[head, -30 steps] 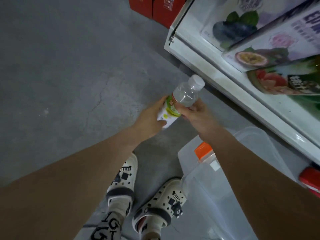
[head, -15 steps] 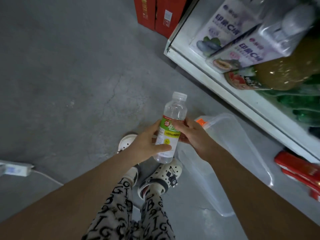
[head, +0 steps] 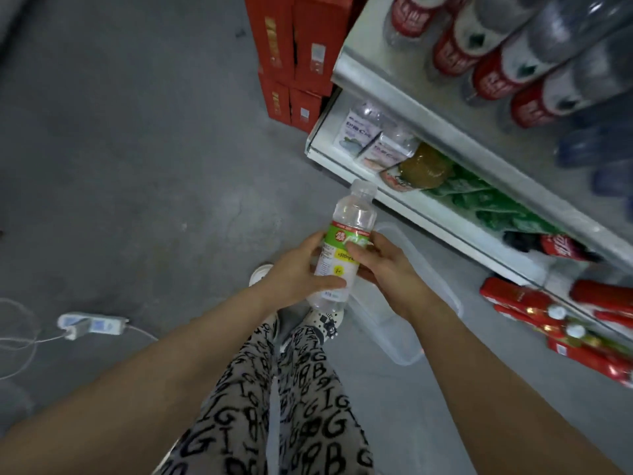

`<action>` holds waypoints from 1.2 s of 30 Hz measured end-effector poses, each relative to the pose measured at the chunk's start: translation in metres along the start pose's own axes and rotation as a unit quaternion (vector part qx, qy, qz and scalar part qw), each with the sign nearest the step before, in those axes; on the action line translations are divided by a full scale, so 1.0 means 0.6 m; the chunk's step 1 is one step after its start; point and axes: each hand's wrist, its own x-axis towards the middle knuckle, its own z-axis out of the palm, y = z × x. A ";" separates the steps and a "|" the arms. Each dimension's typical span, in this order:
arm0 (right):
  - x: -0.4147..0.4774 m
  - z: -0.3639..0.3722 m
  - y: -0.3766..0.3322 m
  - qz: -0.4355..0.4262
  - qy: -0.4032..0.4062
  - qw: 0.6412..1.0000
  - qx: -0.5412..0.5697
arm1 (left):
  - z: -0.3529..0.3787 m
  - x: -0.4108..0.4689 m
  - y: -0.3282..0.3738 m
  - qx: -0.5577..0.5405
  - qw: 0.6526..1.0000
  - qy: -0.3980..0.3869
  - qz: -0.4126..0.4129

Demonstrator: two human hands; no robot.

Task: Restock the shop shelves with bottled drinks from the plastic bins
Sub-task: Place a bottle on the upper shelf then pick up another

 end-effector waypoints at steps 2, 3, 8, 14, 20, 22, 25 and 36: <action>-0.056 -0.002 -0.032 -0.008 0.011 1.000 0.003 | 0.001 -0.038 0.048 0.018 1.000 -0.008 0.011; -0.084 -0.004 -0.047 -0.013 0.016 1.000 0.008 | 0.001 -0.057 0.073 0.027 0.999 -0.014 0.019; -0.228 -0.016 -0.115 -0.045 0.032 0.998 0.021 | 0.011 -0.149 0.195 0.082 0.993 -0.037 0.074; -0.363 -0.031 -0.185 -0.124 0.084 0.989 0.005 | 0.028 -0.221 0.331 0.136 0.980 -0.041 0.140; -0.467 -0.056 -0.257 -0.184 0.114 0.976 0.009 | 0.034 -0.270 0.465 0.167 0.958 -0.109 0.207; -0.500 -0.065 -0.279 -0.205 0.123 0.971 0.006 | 0.035 -0.282 0.503 0.169 0.951 -0.129 0.222; -0.541 -0.079 -0.311 -0.240 0.150 0.959 0.003 | 0.043 -0.298 0.554 0.174 0.942 -0.127 0.258; -0.719 -0.134 -0.447 -0.404 0.184 0.893 -0.069 | 0.081 -0.405 0.764 0.233 0.883 -0.044 0.406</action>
